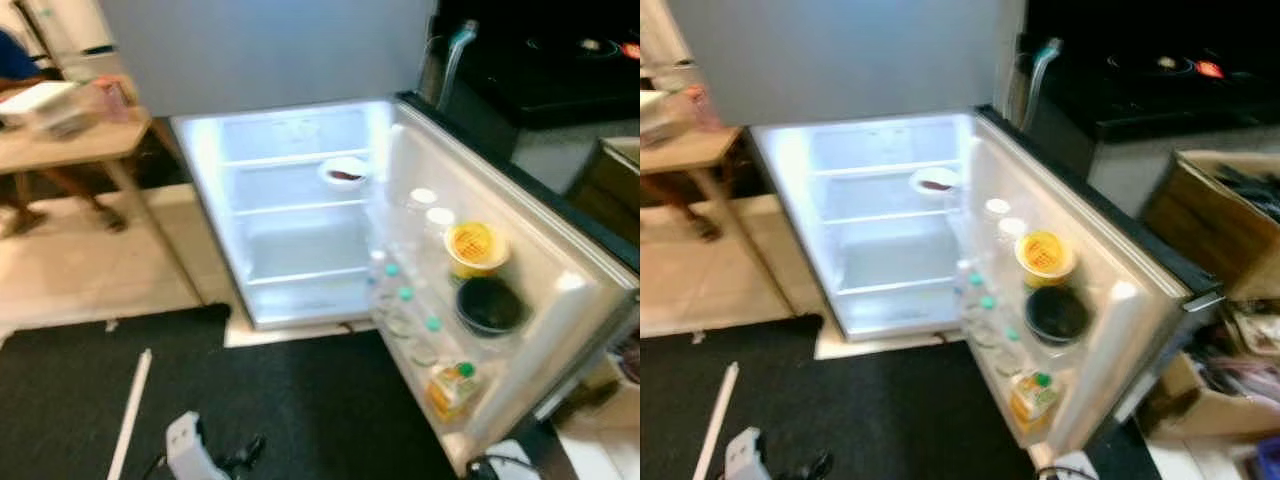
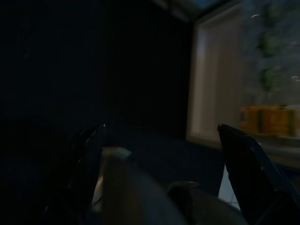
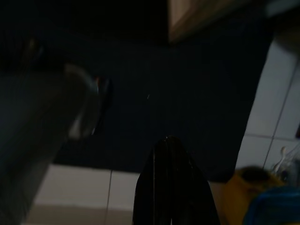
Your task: Restocking fridge
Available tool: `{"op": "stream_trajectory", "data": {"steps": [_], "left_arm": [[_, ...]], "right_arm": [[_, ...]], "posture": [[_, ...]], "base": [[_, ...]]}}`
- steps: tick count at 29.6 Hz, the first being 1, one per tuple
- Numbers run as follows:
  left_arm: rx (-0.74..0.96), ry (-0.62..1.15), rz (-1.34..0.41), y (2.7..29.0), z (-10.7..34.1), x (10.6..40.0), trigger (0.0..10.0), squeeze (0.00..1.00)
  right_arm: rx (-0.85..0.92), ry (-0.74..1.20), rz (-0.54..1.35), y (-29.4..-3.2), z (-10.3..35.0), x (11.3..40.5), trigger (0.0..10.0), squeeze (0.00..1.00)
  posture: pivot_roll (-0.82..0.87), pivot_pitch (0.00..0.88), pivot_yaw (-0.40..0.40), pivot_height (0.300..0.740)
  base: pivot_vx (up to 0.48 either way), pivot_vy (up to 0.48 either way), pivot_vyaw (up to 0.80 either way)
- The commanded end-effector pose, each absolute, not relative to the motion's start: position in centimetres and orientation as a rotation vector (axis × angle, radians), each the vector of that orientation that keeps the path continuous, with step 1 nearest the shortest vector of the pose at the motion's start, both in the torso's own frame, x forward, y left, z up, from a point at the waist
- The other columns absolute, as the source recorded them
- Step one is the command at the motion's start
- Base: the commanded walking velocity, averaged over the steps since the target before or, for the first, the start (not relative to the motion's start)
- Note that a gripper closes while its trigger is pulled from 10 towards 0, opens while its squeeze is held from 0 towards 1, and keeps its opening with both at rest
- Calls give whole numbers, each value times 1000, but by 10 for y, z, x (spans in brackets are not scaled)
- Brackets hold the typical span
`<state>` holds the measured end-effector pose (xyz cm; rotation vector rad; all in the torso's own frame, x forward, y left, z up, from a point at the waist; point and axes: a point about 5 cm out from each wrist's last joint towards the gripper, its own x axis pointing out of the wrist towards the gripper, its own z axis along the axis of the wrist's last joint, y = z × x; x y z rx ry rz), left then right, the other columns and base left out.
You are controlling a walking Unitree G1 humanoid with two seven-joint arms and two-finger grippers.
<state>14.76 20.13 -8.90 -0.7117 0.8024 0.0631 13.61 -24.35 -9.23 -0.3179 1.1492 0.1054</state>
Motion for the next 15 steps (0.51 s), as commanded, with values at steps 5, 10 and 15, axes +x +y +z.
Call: {"op": "stream_trajectory", "data": {"steps": [5, 10, 15], "left_arm": [[-705, 827, 55, 199, -90, 147, 10000, 0], [-707, 832, 77, 199, -91, 146, 10000, 0], [-699, 841, 69, 199, -91, 145, 10000, 0]], "right_arm": [[-337, 1195, 92, -246, -96, 125, 10000, 0], [-371, 1212, 50, -253, -95, 124, 10000, 0], [-406, 1222, -15, -263, -93, 122, 10000, 0]], "posture": [[-58, 0, 20, 740], [-62, 0, 17, 740], [-63, 0, 18, 740]], "base": [[0, -475, 0], [0, -250, 0], [0, 0, 0]]}}
